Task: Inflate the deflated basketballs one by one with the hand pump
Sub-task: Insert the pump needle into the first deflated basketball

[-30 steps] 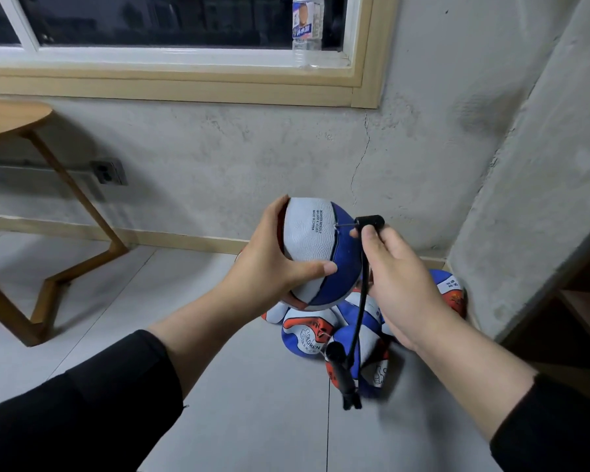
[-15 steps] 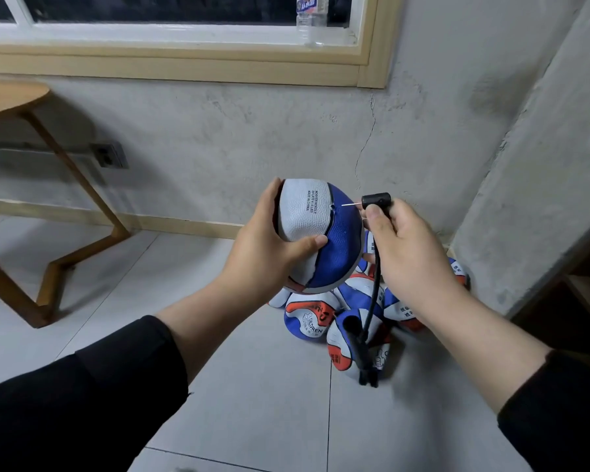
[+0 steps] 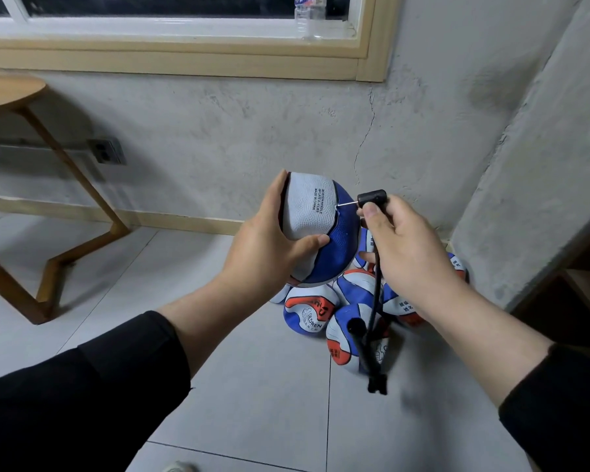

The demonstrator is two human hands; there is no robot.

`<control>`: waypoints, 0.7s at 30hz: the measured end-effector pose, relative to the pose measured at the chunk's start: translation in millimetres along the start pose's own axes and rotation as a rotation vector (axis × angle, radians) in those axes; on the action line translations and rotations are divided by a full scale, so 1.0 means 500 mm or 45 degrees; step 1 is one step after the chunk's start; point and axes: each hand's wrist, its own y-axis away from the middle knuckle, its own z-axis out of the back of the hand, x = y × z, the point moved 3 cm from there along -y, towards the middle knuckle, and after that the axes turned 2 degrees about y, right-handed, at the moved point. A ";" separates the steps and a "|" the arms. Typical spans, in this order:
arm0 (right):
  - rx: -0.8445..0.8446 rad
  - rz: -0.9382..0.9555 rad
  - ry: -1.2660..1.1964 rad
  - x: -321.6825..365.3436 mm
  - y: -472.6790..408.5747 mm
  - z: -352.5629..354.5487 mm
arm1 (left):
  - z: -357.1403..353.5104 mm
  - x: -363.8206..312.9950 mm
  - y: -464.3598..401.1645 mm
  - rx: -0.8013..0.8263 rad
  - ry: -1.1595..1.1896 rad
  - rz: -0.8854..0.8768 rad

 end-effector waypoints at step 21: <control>0.040 0.046 0.163 0.002 -0.007 0.002 | 0.004 -0.031 0.009 -0.043 -0.227 0.020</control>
